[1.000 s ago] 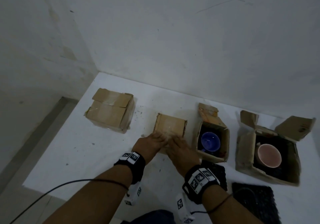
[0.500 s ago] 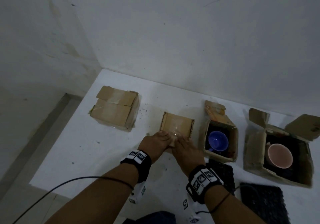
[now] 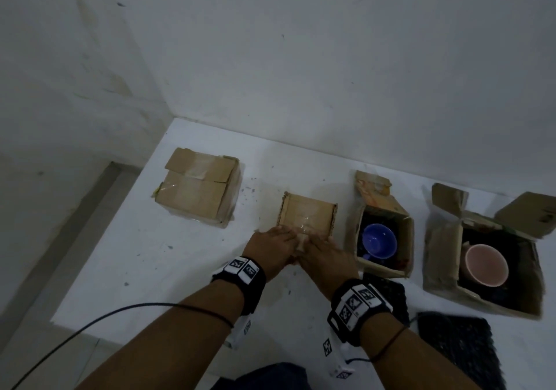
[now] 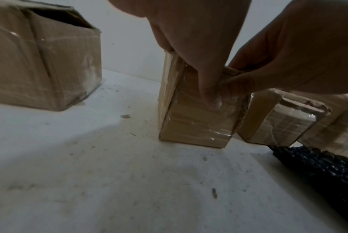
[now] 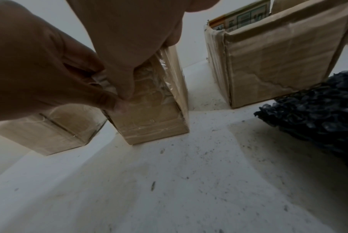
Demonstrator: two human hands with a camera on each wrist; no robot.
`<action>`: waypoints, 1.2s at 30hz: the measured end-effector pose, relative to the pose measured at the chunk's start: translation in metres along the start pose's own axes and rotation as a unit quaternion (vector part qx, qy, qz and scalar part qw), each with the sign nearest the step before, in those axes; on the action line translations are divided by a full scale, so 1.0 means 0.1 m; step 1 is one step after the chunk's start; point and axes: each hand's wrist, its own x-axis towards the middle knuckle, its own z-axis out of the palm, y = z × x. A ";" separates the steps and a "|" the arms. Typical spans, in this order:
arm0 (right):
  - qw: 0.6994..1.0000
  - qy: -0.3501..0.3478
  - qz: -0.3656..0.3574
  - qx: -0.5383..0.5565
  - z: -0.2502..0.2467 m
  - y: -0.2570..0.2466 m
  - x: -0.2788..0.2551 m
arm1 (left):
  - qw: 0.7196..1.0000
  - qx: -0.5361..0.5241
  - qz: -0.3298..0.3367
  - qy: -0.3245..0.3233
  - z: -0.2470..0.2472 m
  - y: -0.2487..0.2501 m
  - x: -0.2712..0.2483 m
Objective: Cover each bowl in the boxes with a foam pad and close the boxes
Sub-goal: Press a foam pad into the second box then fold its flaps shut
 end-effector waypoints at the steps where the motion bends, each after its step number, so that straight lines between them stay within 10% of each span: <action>1: 1.000 -0.007 0.011 0.003 -0.03 -0.03 0.01 | 1.000 0.007 0.000 0.003 -0.02 0.02 -0.01; 14: 0.999 -0.029 -0.004 -0.018 -0.02 0.04 0.01 | 0.994 -0.009 0.087 0.067 -0.02 -0.13 -0.04; 27: 0.998 -0.048 -0.018 -0.030 -0.05 0.09 -0.04 | 0.991 0.035 0.086 -0.100 -0.22 -0.12 -0.04; 36: 0.998 -0.058 0.027 -0.011 -0.04 -0.01 0.00 | 0.999 0.005 0.053 0.007 -0.10 0.00 0.03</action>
